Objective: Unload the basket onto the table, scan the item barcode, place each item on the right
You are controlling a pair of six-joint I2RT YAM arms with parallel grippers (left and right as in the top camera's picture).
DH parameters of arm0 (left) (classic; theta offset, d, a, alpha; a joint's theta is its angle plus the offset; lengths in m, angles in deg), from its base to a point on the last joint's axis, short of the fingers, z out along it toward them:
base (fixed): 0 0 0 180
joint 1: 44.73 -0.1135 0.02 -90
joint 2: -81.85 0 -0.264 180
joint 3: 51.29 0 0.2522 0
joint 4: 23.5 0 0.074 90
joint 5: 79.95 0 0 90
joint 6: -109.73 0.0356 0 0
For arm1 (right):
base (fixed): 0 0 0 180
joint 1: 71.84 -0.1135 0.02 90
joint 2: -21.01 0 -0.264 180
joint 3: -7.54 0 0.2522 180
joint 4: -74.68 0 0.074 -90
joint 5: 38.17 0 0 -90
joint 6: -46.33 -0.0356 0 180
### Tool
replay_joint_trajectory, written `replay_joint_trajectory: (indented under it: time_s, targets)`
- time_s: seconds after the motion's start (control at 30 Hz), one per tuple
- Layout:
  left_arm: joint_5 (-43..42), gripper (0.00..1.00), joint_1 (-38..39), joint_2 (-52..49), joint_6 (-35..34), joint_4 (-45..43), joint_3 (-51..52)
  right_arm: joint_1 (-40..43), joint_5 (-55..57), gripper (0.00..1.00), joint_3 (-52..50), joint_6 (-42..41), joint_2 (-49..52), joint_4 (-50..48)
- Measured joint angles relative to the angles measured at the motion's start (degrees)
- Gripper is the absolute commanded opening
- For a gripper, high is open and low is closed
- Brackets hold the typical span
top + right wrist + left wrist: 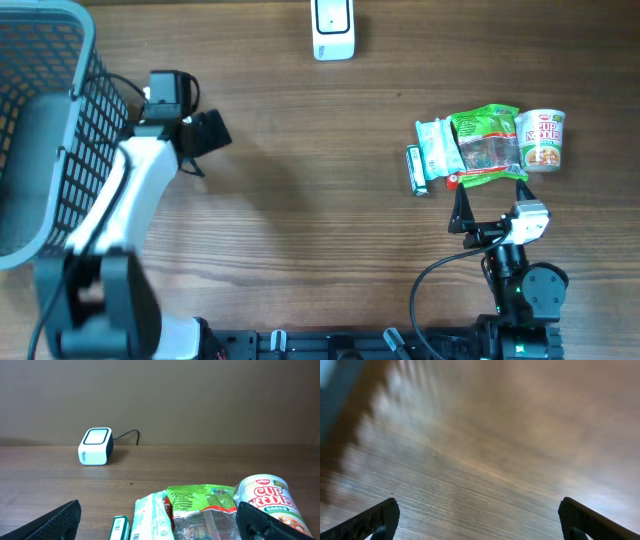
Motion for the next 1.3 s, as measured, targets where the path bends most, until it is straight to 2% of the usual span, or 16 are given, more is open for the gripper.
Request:
replay_joint_trajectory:
  time_s: [0.17,0.37,0.5,0.93,1.17,1.3]
  targets:
    - [0.2,1.0,0.04,15.85,-0.02,-0.11,-0.02,0.0,0.0,0.99,0.0,0.0,0.0,0.0]
    - [0.5,1.0,0.04,39.93,-0.04,-0.31,-0.52,0.0,0.0,1.0,0.0,0.0,0.0,0.0]
    - [0.5,1.0,0.04,50.64,-0.04,0.15,-0.66,0.0,0.0,1.0,0.0,0.0,0.0,0.0]
    - [0.76,1.0,-0.55,72.22,-0.24,20.15,-0.68,0.0,0.0,1.0,0.0,0.0,0.0,0.02]
    - [1.38,1.0,-0.55,82.93,-0.24,18.75,6.51,0.0,0.02,1.0,0.0,0.0,0.0,0.02]
    - [1.53,1.0,-0.55,88.28,-0.26,8.96,14.86,0.0,0.0,1.0,0.0,0.0,-0.02,0.02]
